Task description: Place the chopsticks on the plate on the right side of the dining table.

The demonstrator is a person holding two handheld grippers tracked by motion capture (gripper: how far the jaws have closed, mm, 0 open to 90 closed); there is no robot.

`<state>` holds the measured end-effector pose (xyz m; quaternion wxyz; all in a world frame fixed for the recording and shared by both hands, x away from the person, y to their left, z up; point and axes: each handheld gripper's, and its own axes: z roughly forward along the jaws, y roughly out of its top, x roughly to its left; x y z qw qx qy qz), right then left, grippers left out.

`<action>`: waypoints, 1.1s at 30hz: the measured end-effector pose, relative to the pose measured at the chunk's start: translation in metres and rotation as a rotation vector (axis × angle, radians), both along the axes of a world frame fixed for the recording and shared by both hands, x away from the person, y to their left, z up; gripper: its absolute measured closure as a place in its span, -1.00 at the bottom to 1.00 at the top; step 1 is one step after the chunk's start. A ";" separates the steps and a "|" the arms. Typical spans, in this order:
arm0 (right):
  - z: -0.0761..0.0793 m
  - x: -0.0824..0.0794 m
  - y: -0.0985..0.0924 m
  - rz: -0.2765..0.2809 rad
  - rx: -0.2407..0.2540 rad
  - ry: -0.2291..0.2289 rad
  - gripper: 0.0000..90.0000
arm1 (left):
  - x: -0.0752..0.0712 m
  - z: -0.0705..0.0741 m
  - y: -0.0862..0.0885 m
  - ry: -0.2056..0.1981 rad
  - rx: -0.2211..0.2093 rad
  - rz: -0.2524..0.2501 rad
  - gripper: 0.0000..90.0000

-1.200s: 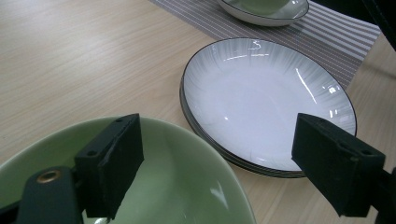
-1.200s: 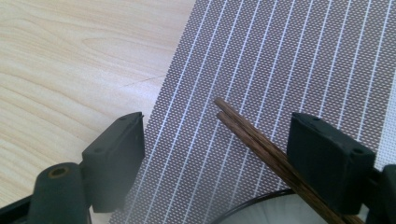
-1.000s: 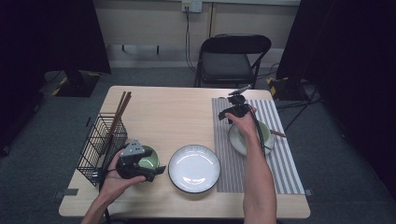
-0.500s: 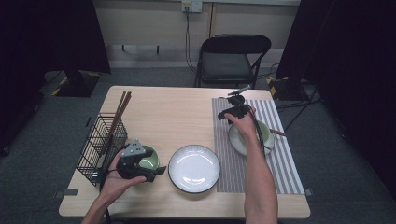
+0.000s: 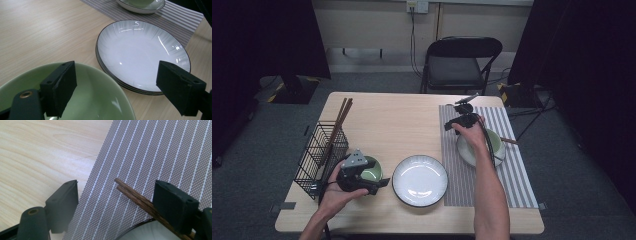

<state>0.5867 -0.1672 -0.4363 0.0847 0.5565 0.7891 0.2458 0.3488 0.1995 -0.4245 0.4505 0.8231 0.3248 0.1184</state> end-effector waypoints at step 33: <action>-0.001 -0.010 0.005 0.054 -0.004 0.001 -0.56 | -0.001 0.000 0.000 -0.001 0.008 0.000 -0.64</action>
